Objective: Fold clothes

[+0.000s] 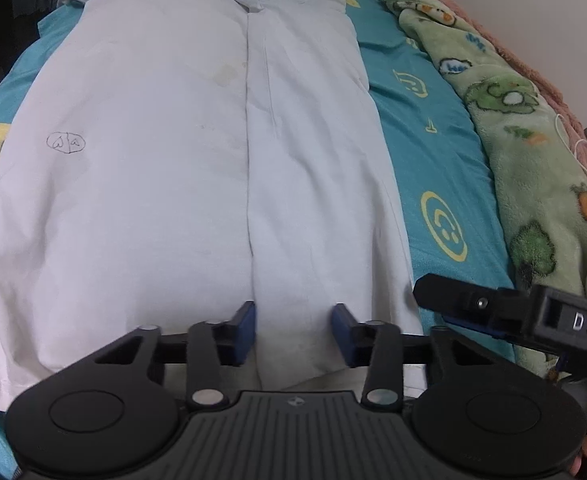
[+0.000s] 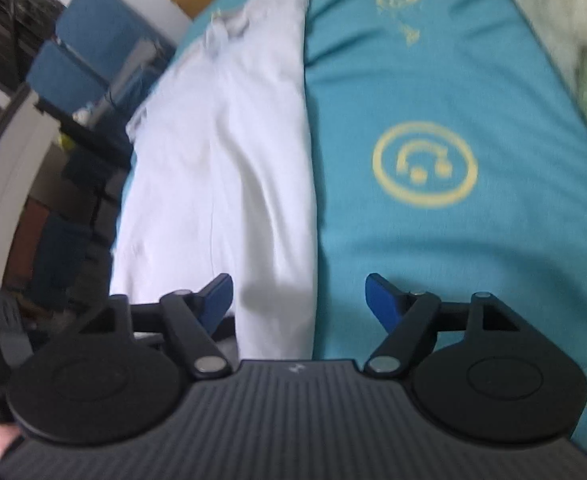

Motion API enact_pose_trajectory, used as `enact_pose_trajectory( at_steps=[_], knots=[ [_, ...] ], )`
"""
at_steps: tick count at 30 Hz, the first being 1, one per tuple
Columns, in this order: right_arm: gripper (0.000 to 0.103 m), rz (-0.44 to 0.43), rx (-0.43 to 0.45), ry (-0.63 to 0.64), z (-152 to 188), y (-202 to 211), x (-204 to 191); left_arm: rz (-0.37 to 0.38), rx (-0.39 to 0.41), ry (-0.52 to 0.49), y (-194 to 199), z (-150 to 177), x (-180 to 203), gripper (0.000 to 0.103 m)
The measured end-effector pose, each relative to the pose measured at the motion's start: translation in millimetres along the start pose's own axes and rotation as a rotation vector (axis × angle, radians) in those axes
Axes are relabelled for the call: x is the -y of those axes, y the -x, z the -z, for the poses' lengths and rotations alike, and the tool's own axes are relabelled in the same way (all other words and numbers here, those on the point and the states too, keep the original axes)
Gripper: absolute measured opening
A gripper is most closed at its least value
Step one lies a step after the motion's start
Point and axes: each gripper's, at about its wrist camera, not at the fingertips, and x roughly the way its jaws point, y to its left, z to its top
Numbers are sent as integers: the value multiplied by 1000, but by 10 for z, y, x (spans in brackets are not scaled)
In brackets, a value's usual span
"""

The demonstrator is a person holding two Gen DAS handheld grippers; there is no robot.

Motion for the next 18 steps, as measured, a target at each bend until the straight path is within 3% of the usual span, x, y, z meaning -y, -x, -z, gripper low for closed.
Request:
enact_pose_trajectory(
  at_steps=[3, 7, 10, 12, 14, 18],
  knots=[
    [75, -10, -46, 29, 22, -59, -94, 1, 1, 8, 55, 53, -60, 26],
    [65, 42, -86, 80, 92, -120, -219, 18, 4, 33, 77, 80, -125, 16],
    [40, 89, -100, 114, 114, -140, -276, 17, 9, 22, 28, 50, -78, 13],
    [16, 123, -111, 138, 125, -160, -311, 12, 13, 8, 2, 36, -36, 11],
    [11, 151, -124, 177, 139, -177, -362, 23, 14, -8, 17, 33, -4, 5],
    [6, 186, -130, 200, 119, -97, -355, 55, 27, -26, 173, 79, -12, 4]
  ],
)
